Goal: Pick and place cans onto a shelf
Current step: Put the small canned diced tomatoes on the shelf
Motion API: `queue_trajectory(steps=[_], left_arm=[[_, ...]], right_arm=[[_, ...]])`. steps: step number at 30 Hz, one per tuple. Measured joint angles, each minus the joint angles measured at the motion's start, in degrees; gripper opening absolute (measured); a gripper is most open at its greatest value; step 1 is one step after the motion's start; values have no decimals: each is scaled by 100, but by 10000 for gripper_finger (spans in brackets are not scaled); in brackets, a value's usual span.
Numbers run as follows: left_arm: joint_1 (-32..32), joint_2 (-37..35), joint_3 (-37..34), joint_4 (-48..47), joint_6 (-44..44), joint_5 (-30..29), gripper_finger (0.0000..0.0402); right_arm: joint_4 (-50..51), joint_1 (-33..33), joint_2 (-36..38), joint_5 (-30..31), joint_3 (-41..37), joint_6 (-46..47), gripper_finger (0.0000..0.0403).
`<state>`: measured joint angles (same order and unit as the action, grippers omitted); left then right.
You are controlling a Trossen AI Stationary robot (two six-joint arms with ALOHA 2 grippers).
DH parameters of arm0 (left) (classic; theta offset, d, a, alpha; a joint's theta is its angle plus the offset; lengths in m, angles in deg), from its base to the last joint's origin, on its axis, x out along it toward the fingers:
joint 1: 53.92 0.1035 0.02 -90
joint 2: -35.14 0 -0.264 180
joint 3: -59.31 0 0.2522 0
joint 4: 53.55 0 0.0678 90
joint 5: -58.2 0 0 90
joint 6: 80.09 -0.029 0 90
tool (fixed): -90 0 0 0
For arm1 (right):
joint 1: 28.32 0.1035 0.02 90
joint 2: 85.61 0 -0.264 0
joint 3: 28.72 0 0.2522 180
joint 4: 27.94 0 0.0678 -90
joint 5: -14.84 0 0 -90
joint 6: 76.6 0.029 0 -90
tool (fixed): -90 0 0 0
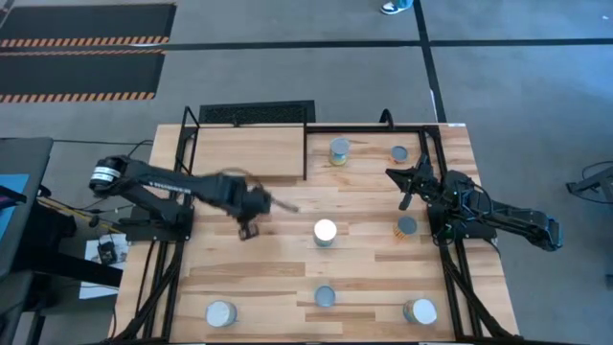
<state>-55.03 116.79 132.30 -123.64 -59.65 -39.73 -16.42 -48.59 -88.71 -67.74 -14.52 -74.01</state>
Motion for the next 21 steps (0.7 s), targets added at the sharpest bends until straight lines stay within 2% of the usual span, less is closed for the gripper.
queue_trajectory(steps=[8, 12, 16, 21], left_arm=[[2001, -179, 505, 111, -809, -3, 2], [3007, 63, 588, 372, -1041, 76, 2], [3626, 301, 772, 319, -1405, 127, 2], [4111, 466, 902, -53, -1706, 133, 2]], right_arm=[[2, 0, 0, 0, 1, 0, 44], [0, 0, -2, 0, -1, 0, 44], [3, 0, 1, 0, -1, 0, 44], [5, 0, 1, 2, 1, 0, 44]])
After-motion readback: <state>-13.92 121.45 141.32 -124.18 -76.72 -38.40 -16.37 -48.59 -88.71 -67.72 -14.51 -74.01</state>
